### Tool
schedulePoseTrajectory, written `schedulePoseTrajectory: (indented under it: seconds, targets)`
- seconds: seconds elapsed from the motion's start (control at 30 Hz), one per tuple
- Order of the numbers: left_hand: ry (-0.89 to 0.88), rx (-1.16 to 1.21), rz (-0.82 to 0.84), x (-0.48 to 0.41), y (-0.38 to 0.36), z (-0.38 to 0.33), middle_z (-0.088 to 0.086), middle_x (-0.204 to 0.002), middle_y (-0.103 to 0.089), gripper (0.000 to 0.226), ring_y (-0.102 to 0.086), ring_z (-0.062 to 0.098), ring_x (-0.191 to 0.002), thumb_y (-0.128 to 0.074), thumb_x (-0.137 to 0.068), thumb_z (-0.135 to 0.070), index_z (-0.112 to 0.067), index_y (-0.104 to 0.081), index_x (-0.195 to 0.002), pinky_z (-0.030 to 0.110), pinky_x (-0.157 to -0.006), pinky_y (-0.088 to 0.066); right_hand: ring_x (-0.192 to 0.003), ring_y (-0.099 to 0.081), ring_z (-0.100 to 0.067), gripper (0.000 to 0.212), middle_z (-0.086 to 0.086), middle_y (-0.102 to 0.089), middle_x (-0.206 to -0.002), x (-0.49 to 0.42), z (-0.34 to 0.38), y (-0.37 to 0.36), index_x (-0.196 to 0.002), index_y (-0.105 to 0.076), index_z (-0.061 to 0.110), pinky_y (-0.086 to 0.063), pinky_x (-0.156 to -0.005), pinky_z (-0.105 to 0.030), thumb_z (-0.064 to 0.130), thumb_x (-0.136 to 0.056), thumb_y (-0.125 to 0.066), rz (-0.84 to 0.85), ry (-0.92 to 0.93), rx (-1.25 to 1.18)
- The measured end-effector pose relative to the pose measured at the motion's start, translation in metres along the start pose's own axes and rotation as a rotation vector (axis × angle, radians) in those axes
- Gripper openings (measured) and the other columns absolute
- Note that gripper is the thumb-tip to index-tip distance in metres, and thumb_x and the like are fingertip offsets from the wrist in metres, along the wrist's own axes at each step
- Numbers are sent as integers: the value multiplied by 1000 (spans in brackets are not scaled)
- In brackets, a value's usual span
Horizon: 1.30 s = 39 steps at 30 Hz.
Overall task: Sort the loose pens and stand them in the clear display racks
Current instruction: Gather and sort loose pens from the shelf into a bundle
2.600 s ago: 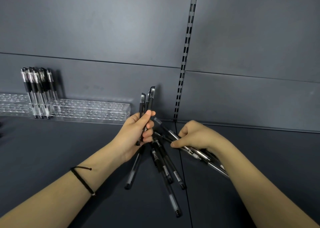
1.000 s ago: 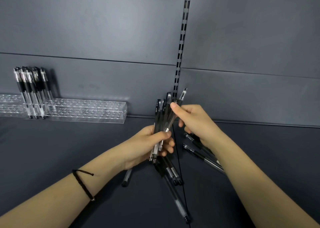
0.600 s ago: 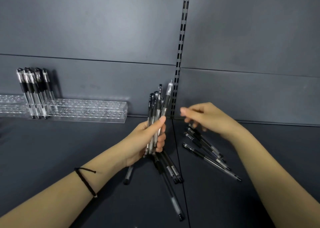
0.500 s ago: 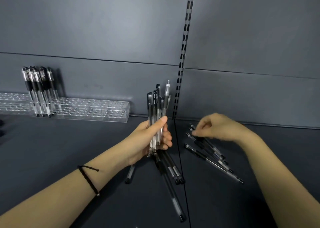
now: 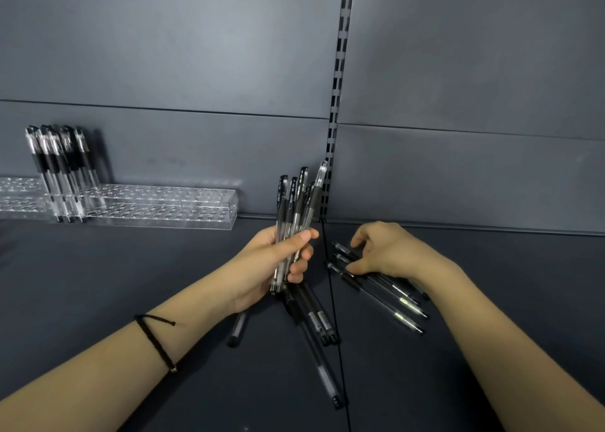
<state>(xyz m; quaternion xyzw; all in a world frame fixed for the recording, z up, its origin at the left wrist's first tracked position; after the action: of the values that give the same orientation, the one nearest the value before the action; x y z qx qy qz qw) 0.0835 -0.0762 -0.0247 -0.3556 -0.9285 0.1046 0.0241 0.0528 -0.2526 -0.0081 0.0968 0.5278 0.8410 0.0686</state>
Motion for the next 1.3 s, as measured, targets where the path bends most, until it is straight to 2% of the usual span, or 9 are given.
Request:
schedulePoseTrajectory:
  seconds: [0.17,0.23,0.33,0.43,0.5,0.67,0.83,1.07,1.3]
  targets:
    - [9,-11,4,0,0,1,-2,-64,-52,19,-41,7,-50,-53,-96,-19,-6,-60,-108,19,-46,-37,-95,-58,-15,44,0,-60,-104,-6,-4,-3,-112,-64,11,-44,-78,-24,28,-76,-82,8,-35,-72]
    - [16,-14,8,0,-1,2,-2,-65,-51,22,-42,8,-50,-53,-96,-19,-5,-60,-112,19,-46,-37,-80,-57,-13,37,1,-59,-90,-6,-5,0,-103,-65,8,-44,-66,-22,29,-76,-82,-3,-40,-116]
    - [18,-29,8,1,-2,1,-1,-64,-54,23,-49,10,-52,-54,-96,-19,-5,-61,-113,20,-48,-41,-44,-39,-5,29,6,-44,-51,1,0,12,-81,-61,9,-31,-38,-16,30,-76,-81,8,-11,-498]
    - [41,4,13,4,-5,0,8,-79,-72,15,-71,18,-70,-53,-97,-18,-5,-58,-103,24,-60,-57,-38,-36,-4,29,5,-43,-46,12,19,25,-80,-63,7,-25,-34,-15,31,-70,-75,52,129,-975]
    - [71,76,67,5,-11,0,17,-99,-74,14,-73,28,-90,-50,-99,-17,-5,-56,-102,32,-76,-60,-40,-41,-4,26,4,-51,-50,17,33,25,-79,-63,8,-28,-37,-14,30,-70,-73,56,194,-1072]
    - [85,77,184,10,-25,0,20,-110,-71,31,-72,31,-95,-45,-101,-20,-2,-60,-120,38,-81,-60,-40,-49,-6,19,-1,-54,-50,18,48,14,-72,-61,8,-38,-38,-17,19,-82,-73,-39,245,-971]
    - [43,13,121,9,-22,2,6,-79,-69,15,-65,14,-68,-52,-97,-21,-11,-60,-103,29,-66,-58,-46,-54,-8,17,2,-59,-54,19,49,15,-72,-63,10,-44,-42,-18,18,-84,-73,-101,262,-1052]
    - [-25,-4,168,7,-21,0,-2,-63,-49,14,-47,9,-55,-63,-84,-24,-15,-56,-92,23,-52,-45,-47,-55,-6,16,2,-61,-55,23,57,16,-74,-63,10,-44,-43,-18,16,-86,-70,-114,316,-1000]
    - [-30,7,26,6,-10,-4,-9,-54,-37,24,-34,6,-47,-67,-85,-7,-16,-44,-84,19,-44,-33,-51,-53,-9,33,-2,-64,-72,12,20,31,-83,-66,9,-35,-41,-21,42,-90,-62,-195,156,-808]
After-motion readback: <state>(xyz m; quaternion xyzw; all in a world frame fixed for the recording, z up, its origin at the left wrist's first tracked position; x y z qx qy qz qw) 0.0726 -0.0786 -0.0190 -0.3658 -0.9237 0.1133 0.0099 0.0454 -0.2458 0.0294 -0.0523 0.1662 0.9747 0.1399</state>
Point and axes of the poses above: each hand's wrist, its own x-axis away from the middle knuckle, its own y-axis out of the back of the hand, z = x × y, the point moved 6 cm from there along -x, towards the middle knuckle
